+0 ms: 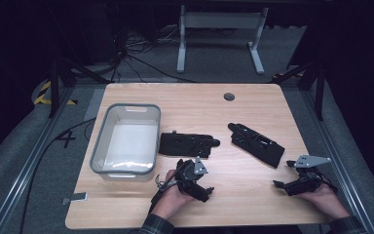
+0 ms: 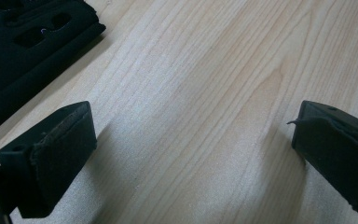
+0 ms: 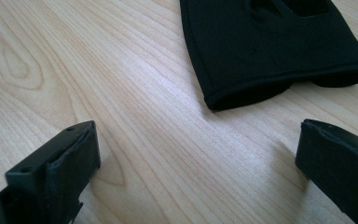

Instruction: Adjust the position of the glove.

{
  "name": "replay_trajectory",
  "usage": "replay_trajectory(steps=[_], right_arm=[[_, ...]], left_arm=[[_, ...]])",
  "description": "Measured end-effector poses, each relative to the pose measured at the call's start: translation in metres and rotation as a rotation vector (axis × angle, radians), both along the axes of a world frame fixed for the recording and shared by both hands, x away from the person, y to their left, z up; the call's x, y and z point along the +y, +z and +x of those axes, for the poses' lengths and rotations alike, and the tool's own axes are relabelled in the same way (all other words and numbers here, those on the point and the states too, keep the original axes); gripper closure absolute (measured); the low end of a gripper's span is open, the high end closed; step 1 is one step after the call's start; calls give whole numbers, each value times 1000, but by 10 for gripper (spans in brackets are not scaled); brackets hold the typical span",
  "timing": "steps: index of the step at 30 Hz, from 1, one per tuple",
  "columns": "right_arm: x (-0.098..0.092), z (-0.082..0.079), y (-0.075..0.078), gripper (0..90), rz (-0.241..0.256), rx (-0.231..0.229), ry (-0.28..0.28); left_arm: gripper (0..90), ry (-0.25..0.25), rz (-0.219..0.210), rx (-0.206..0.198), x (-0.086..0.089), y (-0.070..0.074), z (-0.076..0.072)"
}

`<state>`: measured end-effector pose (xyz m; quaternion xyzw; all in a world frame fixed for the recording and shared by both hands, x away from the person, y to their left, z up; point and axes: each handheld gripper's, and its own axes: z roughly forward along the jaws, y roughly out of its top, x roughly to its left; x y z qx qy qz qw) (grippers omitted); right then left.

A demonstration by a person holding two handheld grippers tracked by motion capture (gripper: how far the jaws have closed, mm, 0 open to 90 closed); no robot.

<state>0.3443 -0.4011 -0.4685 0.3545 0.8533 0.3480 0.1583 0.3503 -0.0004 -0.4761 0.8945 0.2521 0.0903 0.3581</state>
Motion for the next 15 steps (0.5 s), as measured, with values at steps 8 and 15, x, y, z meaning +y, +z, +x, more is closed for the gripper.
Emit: replay_trajectory(steps=[8, 15], right_arm=[[-3, 3, 8, 63, 3, 38, 22], [-7, 11, 24, 228, 69, 10, 39]], left_arm=[[1, -9, -2, -1, 1, 0, 1], [1, -16, -3, -4, 2, 0, 1]])
